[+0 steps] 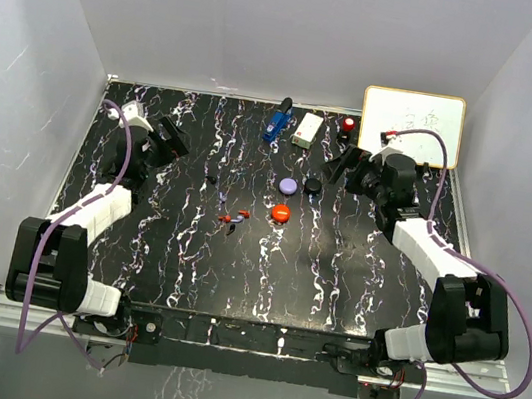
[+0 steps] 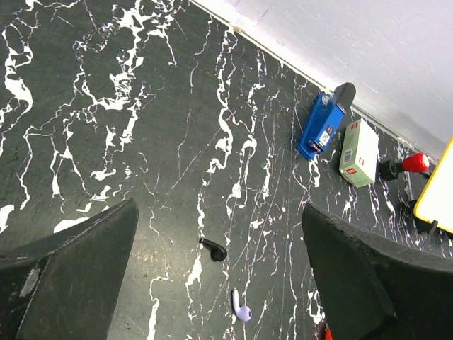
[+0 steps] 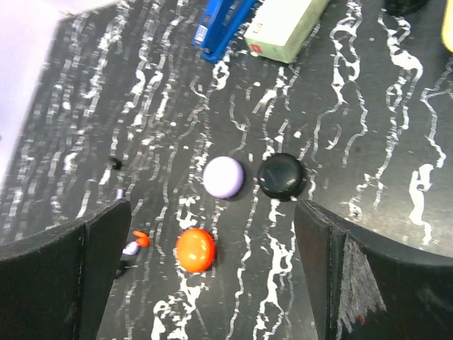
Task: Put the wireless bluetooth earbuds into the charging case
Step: Pick up the charging case at the center of the board.
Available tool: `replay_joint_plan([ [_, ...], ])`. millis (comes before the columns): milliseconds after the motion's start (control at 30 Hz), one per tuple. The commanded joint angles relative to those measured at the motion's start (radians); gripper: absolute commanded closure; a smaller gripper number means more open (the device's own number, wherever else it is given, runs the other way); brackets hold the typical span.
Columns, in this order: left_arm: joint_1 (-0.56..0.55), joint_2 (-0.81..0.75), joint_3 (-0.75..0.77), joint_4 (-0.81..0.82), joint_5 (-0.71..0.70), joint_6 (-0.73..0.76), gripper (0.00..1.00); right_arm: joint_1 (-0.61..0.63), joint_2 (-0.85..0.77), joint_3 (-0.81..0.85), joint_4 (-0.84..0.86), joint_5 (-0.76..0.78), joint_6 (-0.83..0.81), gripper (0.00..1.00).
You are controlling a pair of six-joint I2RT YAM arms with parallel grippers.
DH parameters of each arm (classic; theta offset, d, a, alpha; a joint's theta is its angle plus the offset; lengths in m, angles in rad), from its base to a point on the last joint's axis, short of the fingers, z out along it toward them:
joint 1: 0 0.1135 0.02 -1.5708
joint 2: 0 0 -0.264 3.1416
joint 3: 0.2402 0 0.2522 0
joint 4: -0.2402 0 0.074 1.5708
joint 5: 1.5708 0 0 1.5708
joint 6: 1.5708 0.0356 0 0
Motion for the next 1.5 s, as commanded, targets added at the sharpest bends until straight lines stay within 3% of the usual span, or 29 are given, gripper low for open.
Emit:
replay_joint_plan([
  [0,-0.005,-0.031,0.004,0.016,0.046,0.009,0.01,-0.04,-0.014,0.022,0.133,-0.194,0.112,0.02],
  [133,-0.005,-0.001,0.016,0.029,0.13,0.011,0.01,-0.038,0.027,0.071,0.04,-0.175,0.065,0.02],
  [267,-0.024,0.068,0.069,-0.019,0.176,0.044,0.01,-0.028,0.035,0.094,-0.055,-0.062,-0.004,0.02],
  [500,-0.239,0.206,0.3,-0.243,0.017,0.207,0.03,0.044,0.079,0.152,-0.209,0.119,-0.09,0.02],
  [800,-0.411,0.428,0.481,-0.334,-0.043,0.284,0.12,0.075,0.098,0.152,-0.233,0.217,-0.093,0.02],
  [1067,-0.488,0.552,0.554,-0.293,0.008,0.41,0.2,0.075,0.089,0.142,-0.232,0.268,-0.102,0.02],
  [1467,-0.508,0.628,0.578,-0.182,0.16,0.439,0.18,0.075,0.085,0.14,-0.232,0.27,-0.104,0.02],
])
